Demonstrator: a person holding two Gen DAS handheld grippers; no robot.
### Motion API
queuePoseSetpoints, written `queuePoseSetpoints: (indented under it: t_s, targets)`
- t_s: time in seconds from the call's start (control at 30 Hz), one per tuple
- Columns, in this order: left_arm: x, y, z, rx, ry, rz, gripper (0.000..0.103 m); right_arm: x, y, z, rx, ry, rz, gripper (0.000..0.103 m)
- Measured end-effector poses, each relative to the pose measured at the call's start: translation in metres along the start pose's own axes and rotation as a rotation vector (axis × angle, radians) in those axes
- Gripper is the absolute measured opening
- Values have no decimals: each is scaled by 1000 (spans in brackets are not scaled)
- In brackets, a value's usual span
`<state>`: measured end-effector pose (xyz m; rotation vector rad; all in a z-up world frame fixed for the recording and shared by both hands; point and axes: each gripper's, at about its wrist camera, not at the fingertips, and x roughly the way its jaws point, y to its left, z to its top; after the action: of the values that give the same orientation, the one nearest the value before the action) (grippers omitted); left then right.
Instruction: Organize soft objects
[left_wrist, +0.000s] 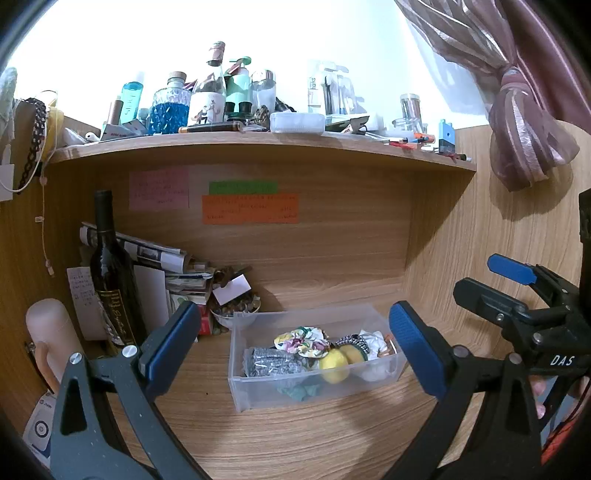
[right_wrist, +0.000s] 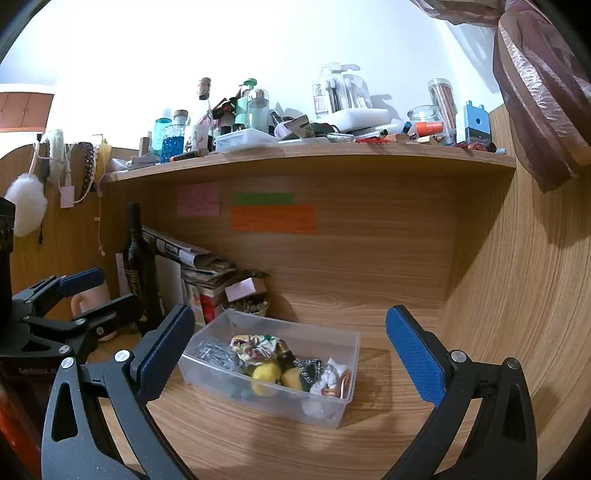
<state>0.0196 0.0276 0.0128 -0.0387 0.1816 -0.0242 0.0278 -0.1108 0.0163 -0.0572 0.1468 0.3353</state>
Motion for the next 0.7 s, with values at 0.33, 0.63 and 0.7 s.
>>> queuePoseSetpoints:
  t_s: [0.33,0.63,0.7]
  targets:
    - [0,0,0,-5,-1,-4,103,-1,-1,0,5,3,4,103]
    - [2,4,-2,-18,7,-10,103,-1,0,-1,6,7,4,103]
    - [3,6,-2,-24,10,-9,103,-1,0,-2,7,10,3,103]
